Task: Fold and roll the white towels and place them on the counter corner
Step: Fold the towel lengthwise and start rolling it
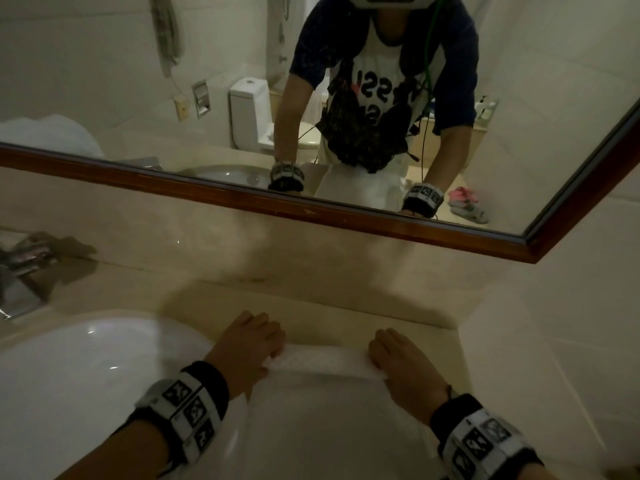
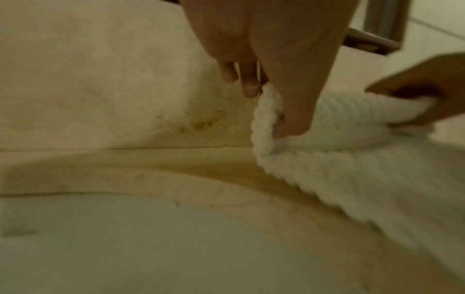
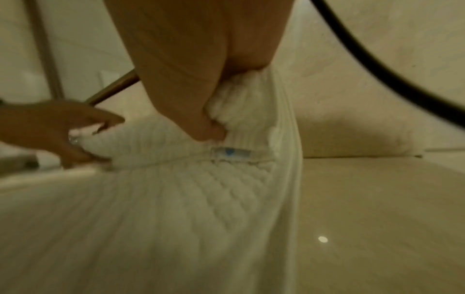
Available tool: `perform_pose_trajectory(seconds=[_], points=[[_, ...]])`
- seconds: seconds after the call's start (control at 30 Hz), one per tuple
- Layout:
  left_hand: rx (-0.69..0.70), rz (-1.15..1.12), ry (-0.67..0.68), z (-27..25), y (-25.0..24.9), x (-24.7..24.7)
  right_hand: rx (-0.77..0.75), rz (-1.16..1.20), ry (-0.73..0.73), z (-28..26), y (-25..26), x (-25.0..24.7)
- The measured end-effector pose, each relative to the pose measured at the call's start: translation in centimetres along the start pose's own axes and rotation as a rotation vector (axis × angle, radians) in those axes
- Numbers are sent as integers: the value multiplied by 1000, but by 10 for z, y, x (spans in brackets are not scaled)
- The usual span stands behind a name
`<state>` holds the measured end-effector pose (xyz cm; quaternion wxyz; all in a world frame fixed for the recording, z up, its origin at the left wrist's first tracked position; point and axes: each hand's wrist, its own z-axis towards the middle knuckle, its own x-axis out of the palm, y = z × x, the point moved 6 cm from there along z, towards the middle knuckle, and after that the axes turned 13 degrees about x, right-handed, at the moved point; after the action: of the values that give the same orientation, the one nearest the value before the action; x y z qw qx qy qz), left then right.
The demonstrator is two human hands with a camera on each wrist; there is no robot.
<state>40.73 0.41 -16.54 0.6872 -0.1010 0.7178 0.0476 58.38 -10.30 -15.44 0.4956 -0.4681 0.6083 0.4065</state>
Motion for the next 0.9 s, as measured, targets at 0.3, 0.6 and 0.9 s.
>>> perform_pose_trajectory(seconds=[0.3, 0.6, 0.9], points=[[-171, -489, 26, -6, -16, 12, 111, 330, 196, -19, -18, 6], [-102, 54, 10, 22, -43, -13, 97, -101, 62, -38, 1, 9], [73, -173, -53, -12, -85, 10, 223, 242, 166, -56, -24, 9]])
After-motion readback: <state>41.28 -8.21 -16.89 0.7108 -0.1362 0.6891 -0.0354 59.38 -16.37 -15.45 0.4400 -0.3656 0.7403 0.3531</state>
